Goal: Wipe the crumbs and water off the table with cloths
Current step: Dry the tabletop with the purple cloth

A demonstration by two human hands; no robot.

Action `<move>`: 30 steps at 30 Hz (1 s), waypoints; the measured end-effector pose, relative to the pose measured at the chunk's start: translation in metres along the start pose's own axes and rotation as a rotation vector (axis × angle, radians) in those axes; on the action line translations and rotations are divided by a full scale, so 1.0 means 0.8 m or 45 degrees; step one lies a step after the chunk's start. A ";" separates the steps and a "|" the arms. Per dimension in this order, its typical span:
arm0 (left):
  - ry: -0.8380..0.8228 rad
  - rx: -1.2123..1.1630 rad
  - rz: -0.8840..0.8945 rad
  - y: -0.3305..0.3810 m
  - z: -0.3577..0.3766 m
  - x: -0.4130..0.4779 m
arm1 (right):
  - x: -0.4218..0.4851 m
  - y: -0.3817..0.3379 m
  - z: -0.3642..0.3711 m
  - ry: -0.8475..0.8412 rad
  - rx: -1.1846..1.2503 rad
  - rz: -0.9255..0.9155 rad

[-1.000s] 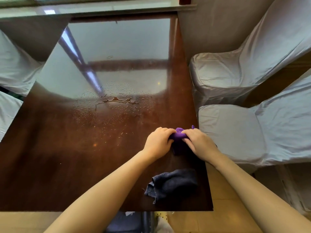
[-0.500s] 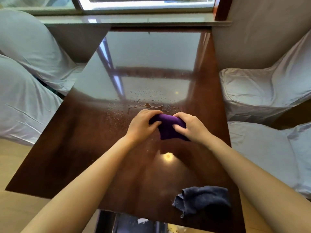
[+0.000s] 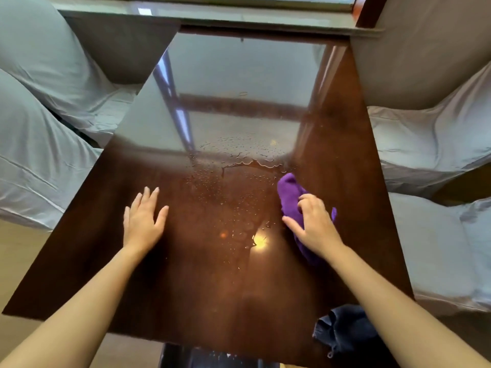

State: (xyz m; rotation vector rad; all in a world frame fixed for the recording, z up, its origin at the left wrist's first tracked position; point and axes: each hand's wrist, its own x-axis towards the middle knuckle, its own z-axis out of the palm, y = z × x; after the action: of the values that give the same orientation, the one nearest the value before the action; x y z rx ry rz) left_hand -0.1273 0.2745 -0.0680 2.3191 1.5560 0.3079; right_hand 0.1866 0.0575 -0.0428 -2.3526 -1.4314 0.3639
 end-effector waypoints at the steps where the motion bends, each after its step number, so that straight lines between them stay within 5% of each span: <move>1: -0.015 0.027 -0.002 -0.009 0.004 0.003 | -0.002 -0.003 0.010 -0.028 0.091 -0.015; 10: -0.031 0.257 -0.049 -0.024 0.033 0.036 | -0.011 -0.022 0.078 -0.009 -0.245 -0.098; 20: -0.046 0.344 -0.114 -0.032 0.041 0.039 | 0.123 -0.015 0.073 0.223 -0.124 0.456; 30: -0.030 0.386 -0.110 -0.031 0.043 0.039 | 0.196 -0.141 0.123 0.028 -0.070 -0.040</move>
State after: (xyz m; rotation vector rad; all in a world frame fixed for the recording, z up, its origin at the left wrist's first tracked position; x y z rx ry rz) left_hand -0.1247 0.3066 -0.1098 2.4541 1.7920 0.0235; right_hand 0.1288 0.2614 -0.0876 -2.3663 -1.4843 0.2926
